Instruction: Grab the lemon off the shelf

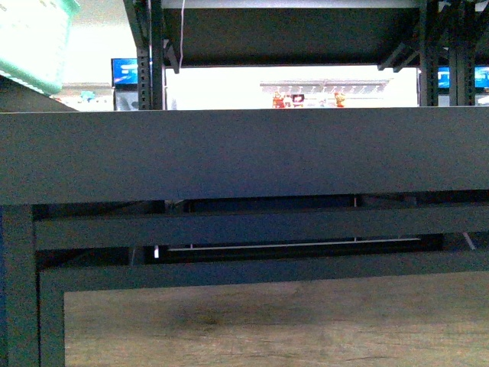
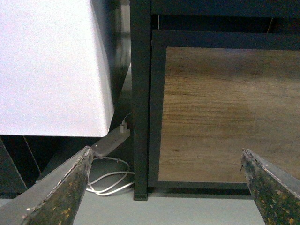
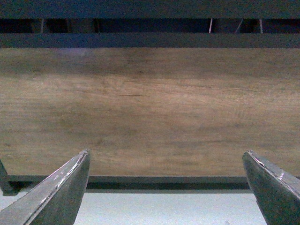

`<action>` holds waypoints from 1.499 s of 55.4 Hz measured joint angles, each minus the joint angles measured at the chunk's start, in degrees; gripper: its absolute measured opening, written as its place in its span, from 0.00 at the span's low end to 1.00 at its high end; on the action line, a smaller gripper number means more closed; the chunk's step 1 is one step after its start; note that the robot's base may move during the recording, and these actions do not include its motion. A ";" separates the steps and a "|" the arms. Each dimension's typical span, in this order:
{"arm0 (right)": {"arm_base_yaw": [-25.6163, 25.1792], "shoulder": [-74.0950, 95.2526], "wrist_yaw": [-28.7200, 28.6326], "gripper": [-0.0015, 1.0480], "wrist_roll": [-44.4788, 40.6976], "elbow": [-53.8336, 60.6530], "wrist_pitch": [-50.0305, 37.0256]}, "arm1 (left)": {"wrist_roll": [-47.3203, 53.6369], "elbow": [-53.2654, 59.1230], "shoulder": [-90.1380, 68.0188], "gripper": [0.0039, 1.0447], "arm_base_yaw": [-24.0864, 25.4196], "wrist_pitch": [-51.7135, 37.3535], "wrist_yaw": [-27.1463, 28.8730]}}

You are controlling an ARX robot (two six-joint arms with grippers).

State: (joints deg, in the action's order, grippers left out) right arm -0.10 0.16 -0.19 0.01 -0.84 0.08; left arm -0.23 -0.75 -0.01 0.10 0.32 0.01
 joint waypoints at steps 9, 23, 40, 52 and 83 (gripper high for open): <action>0.00 0.00 0.02 0.93 0.00 0.00 0.00 | 0.00 0.00 0.00 0.92 0.02 0.00 0.00; 0.00 0.00 0.02 0.93 0.00 0.00 0.00 | 0.00 0.00 0.00 0.92 0.00 0.00 0.00; 0.00 0.00 0.13 0.93 0.00 0.00 0.00 | 0.00 0.00 0.00 0.92 0.02 0.00 -0.04; 0.00 0.00 0.07 0.93 0.00 0.00 0.00 | 0.00 0.00 0.00 0.92 0.00 0.00 0.00; 0.00 0.00 0.02 0.93 0.00 0.00 0.00 | -0.02 0.00 0.00 0.92 0.00 0.00 0.00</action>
State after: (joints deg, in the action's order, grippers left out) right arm -0.10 0.16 -0.16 0.01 -0.84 0.08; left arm -0.25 -0.75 -0.01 0.10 0.32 0.01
